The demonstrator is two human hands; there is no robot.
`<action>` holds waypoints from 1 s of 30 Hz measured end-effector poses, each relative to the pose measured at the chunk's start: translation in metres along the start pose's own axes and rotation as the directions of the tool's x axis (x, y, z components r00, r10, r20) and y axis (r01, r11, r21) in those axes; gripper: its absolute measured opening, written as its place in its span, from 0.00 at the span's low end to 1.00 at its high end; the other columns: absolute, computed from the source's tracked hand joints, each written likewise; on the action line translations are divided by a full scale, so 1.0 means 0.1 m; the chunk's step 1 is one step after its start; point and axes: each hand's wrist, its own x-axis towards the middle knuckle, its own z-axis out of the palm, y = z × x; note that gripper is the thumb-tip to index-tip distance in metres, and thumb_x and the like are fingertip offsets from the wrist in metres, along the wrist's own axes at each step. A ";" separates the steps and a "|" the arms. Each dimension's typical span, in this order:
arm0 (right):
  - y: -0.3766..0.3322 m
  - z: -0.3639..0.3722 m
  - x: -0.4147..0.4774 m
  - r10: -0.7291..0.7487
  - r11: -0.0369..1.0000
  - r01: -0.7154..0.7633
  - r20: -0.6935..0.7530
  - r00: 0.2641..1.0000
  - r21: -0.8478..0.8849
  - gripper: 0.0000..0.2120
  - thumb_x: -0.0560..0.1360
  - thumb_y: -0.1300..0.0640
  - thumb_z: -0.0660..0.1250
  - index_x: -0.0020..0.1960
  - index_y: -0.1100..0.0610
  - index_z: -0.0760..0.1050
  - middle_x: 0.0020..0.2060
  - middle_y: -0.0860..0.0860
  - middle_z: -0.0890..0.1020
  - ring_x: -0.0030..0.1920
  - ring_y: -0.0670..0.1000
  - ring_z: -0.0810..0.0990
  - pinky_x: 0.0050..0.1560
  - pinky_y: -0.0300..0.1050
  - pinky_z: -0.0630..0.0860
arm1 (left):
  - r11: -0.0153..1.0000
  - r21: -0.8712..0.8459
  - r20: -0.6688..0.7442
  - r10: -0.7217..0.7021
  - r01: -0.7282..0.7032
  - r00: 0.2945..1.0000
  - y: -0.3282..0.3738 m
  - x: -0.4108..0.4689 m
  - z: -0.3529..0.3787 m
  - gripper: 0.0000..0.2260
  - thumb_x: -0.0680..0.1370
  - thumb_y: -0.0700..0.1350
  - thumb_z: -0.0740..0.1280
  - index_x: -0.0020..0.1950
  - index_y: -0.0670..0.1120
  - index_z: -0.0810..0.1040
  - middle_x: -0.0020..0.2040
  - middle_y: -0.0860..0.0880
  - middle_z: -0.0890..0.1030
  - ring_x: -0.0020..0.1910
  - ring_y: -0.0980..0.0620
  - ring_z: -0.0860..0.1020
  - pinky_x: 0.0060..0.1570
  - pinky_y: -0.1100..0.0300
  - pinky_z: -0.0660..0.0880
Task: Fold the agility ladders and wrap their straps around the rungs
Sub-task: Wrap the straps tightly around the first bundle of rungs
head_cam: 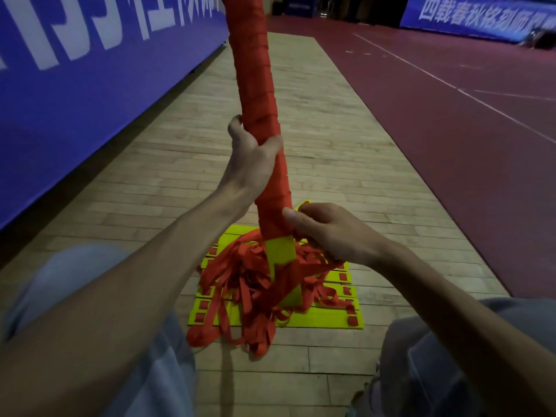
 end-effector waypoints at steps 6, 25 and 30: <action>-0.13 0.30 -0.18 0.034 0.858 -0.133 -0.203 0.979 -0.496 0.37 0.61 0.21 0.63 0.45 0.54 0.65 0.41 0.51 0.80 0.43 0.56 0.80 0.39 0.48 0.65 | 0.963 -0.215 -0.010 -0.168 0.162 0.986 -0.07 0.02 0.06 0.12 0.77 0.38 0.71 0.60 0.40 0.75 0.46 0.47 0.80 0.42 0.51 0.80 0.46 0.53 0.80; -0.16 0.24 -0.25 -0.069 0.799 0.093 -0.064 0.996 0.595 0.21 0.74 0.46 0.67 0.35 0.64 0.74 0.27 0.54 0.78 0.33 0.41 0.75 0.38 0.41 0.75 | 0.337 -0.742 0.539 -0.213 0.580 0.815 0.04 -0.23 0.13 0.15 0.72 0.47 0.70 0.54 0.41 0.74 0.45 0.41 0.81 0.43 0.44 0.84 0.47 0.53 0.82; -0.13 0.17 -0.17 -0.107 0.831 0.086 0.005 0.994 0.549 0.39 0.70 0.25 0.58 0.41 0.65 0.74 0.35 0.61 0.80 0.38 0.48 0.77 0.43 0.53 0.78 | 0.449 -0.649 0.536 -0.303 0.614 0.788 0.16 -0.17 0.02 0.03 0.76 0.41 0.66 0.45 0.43 0.73 0.34 0.49 0.77 0.26 0.56 0.78 0.26 0.65 0.76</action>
